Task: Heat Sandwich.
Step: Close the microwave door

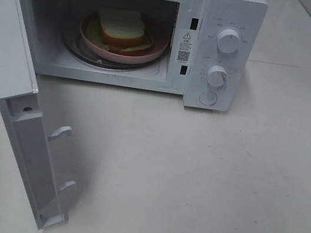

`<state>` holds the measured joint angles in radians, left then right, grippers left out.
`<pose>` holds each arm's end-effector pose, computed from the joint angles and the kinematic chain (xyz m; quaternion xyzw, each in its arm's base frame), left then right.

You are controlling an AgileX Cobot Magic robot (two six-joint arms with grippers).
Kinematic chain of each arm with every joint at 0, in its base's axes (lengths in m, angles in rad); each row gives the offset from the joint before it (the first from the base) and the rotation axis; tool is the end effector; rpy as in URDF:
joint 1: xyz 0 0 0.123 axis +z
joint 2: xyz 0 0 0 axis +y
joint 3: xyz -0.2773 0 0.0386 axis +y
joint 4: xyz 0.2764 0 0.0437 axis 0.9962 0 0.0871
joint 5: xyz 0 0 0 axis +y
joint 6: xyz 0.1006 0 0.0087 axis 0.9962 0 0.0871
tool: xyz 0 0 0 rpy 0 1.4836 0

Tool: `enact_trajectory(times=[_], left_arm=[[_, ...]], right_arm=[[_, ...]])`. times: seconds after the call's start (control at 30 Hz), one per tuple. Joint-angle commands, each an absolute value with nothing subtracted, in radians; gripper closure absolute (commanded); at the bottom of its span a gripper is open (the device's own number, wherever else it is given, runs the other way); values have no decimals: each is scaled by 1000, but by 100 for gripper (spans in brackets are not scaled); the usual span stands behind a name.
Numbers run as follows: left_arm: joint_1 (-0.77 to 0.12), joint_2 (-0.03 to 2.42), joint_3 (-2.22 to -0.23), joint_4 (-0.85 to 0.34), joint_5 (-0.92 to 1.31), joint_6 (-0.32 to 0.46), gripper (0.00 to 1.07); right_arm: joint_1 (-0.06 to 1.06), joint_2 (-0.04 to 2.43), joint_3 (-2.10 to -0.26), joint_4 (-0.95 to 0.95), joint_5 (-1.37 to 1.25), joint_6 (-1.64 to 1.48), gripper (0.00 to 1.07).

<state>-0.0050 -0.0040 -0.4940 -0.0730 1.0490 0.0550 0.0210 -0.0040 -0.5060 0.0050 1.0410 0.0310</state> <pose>0.0346 -0.0066 0.2858 0.0267 0.8497 -0.0233 0.5261 0.0336 0.0011 0.2901 0.0041 0.8454 0.0164 0.5339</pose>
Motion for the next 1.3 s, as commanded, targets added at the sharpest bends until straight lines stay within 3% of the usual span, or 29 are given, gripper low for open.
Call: enact_trajectory(times=[0.03, 1.3], left_arm=[[-8, -23, -492, -76, 1037, 55, 36], [-8, -21, -492, -76, 1037, 55, 36]], right_arm=[[15, -31, -504, 7, 1037, 28, 52], [15, -30, -507, 10, 1033, 137, 52]])
